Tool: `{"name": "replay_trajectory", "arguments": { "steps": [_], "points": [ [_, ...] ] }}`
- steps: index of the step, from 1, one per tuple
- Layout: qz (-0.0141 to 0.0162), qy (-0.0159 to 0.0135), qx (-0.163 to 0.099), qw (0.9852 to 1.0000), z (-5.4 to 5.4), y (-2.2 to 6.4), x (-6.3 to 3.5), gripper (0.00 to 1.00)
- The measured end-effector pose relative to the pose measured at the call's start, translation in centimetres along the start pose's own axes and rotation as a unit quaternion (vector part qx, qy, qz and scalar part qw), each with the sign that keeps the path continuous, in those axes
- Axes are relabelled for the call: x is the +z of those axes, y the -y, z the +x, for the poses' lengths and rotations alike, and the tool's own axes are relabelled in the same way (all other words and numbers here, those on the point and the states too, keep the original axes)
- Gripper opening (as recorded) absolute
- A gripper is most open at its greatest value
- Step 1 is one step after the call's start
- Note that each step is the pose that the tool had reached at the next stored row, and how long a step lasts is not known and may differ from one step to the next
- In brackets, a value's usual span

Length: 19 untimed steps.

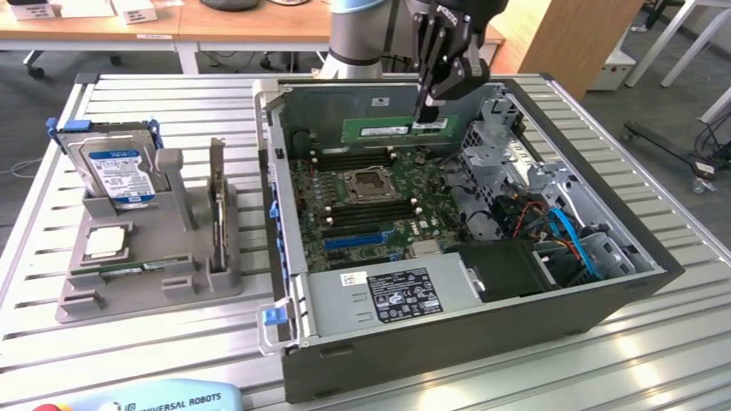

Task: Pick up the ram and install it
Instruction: 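Pick up the ram and move it above insertion slot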

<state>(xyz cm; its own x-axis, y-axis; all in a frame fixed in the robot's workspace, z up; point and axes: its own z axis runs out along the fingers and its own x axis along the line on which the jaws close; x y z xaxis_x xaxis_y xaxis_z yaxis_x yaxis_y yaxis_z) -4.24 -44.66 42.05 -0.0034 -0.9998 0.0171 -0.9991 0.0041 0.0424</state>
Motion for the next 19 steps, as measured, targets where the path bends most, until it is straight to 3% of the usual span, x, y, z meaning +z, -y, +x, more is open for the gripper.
{"name": "replay_trajectory", "arguments": {
  "steps": [7,19],
  "points": [
    [0.0000,0.0001,0.000,1.0000,-0.89,0.01,0.05,0.11],
    [0.0000,0.0004,0.000,1.0000,-0.96,0.00,0.12,0.11]
  ]
}}
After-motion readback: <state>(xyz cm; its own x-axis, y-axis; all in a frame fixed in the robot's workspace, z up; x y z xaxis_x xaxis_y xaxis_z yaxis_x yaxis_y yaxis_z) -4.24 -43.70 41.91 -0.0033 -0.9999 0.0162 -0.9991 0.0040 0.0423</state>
